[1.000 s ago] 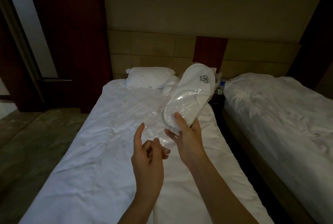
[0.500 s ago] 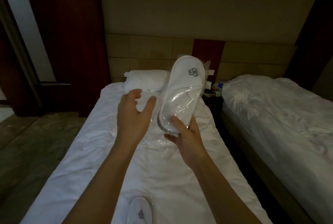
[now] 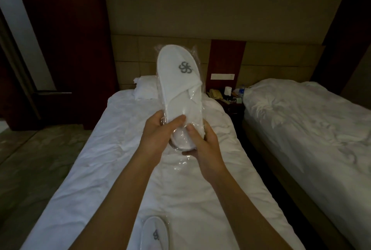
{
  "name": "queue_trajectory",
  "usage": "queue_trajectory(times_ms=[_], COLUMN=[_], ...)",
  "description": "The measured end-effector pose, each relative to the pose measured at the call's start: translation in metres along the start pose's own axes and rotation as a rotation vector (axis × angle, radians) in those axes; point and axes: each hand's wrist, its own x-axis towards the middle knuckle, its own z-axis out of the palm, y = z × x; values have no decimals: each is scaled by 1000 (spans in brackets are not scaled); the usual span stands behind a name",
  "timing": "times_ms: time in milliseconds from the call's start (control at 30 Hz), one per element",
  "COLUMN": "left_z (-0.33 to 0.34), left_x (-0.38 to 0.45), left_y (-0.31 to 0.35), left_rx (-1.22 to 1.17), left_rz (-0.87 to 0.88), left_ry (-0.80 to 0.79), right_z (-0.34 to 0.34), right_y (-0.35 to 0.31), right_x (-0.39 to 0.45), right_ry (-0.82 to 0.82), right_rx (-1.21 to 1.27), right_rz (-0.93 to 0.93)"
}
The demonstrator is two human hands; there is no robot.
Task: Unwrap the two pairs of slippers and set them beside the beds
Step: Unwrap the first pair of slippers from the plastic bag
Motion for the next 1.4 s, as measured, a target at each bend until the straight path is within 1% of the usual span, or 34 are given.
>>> queue_trajectory(times_ms=[133,200,233,300,333,367,400,433,500,533,633,733,767,933,1067,1233,1400], left_z=[0,-2,-3,-5,-6,-7,-8,-9,-11,-12,-15,-19,-21,-28,-33,-36,-33], left_x=[7,13,16,22,24,26,28,29,29,29,28,27,26,19,10,3,-6], left_y=[-4,-2,0,3,5,6,6,7,10,11,14,18,19,13,3,-4,-17], left_rx=[-20,-6,-4,3,17,32,41,42,37,38,29,-36,-59,-90,-80,-116,-45], left_rz=[44,88,106,134,142,148,156,164,174,183,200,193,191,185,139,98,85], left_ry=[34,66,89,144,168,185,196,202,202,199,198,175,167,125,78,53,134], right_z=[4,5,6,10,14,19,24,29,37,39,39,39,40,47,50,53,49], right_y=[-1,-3,-4,-8,-11,-15,-17,-18,-16,-13,2,16,20,22,23,30,31], right_x=[3,4,3,-2,-7,-13,-19,-24,-29,-30,-32,-30,-29,-22,-19,-20,-21], right_ry=[78,154,229,402,443,431,373,295,172,146,151,165,169,224,165,116,112], right_rx=[-129,-302,-418,-591,-611,-602,-580,-551,-498,-483,-473,-498,-467,-53,189,203,243], right_rz=[-55,-117,-159,-317,-442,-551,-620,-641,-572,-521,-397,-316,-274,22,194,180,162])
